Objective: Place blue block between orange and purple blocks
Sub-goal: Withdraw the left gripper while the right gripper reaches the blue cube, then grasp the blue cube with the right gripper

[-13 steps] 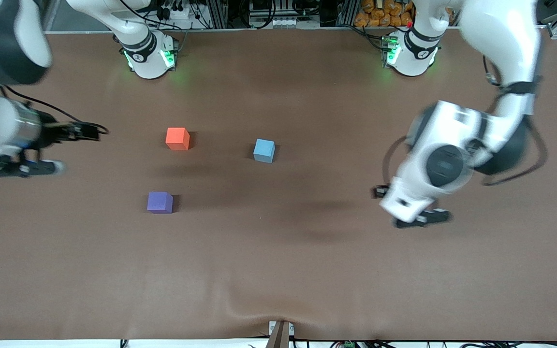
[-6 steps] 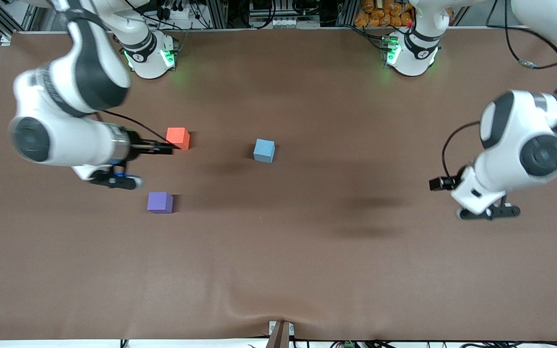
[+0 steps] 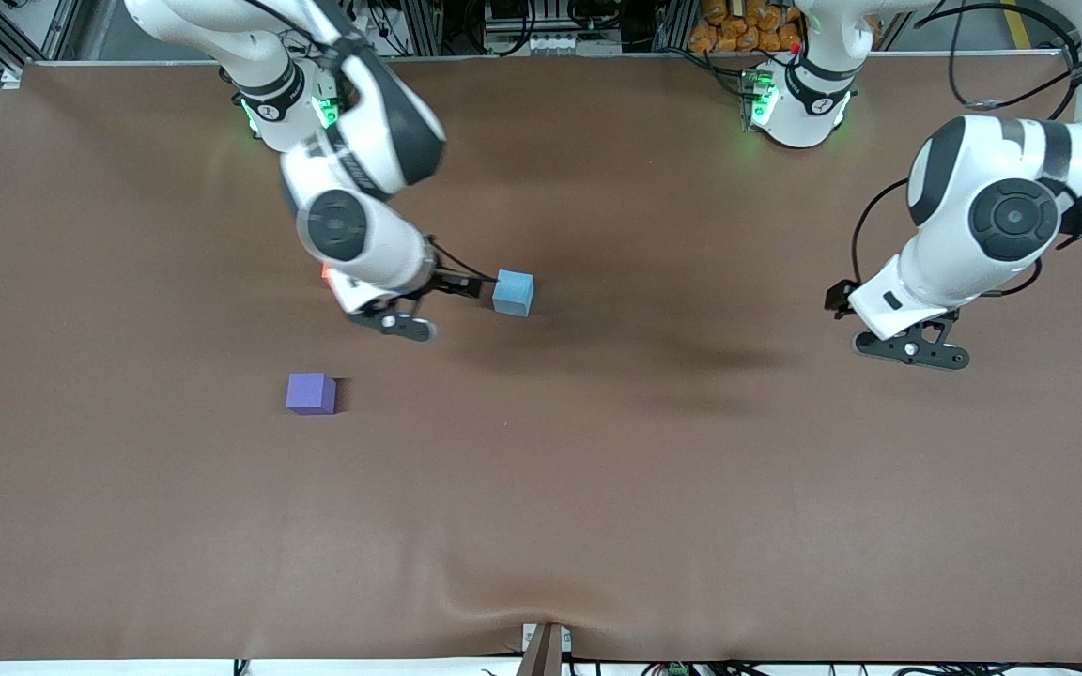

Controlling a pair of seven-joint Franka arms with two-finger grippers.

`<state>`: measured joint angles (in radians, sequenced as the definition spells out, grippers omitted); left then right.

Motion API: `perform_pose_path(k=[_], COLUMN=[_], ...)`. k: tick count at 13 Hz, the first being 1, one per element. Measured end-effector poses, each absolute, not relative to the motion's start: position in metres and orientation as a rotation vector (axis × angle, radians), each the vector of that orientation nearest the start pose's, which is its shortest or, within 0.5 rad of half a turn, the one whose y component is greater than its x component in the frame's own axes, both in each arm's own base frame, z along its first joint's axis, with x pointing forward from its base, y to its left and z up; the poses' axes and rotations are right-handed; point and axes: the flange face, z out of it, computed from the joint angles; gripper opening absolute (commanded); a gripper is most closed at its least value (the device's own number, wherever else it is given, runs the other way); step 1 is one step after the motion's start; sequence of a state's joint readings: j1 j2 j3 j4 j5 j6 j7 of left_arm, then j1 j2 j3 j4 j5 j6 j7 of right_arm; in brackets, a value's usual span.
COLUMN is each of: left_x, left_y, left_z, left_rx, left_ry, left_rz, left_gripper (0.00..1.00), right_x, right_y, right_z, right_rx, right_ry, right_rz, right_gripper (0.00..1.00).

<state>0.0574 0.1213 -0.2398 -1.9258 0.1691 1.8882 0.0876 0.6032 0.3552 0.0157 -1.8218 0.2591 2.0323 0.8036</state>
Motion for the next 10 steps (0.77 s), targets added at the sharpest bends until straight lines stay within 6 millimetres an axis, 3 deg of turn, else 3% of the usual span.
perform_pose_path(k=[2,5,10], left_x=[0.566,0.567,0.567], left_y=[-0.077,-0.063,-0.045], left_z=[0.458,0.523,0.569], left_rx=[-2.933,-2.939,-3.016], left_ry=[0.574,0.523,0.378], left_rz=[0.317,0.326,0.265], left_gripper=[1.0,1.0,1.0], right_x=[0.489,0.48,0.463], right_y=[0.395,0.416,0.438], right_z=[0.305,0.274,0.239], right_rx=[-3.015,-3.018,-3.075], right_ry=[0.465,0.463,0.422], right_rz=[0.377,0.337,0.285], right_gripper=[1.0,1.0,1.0])
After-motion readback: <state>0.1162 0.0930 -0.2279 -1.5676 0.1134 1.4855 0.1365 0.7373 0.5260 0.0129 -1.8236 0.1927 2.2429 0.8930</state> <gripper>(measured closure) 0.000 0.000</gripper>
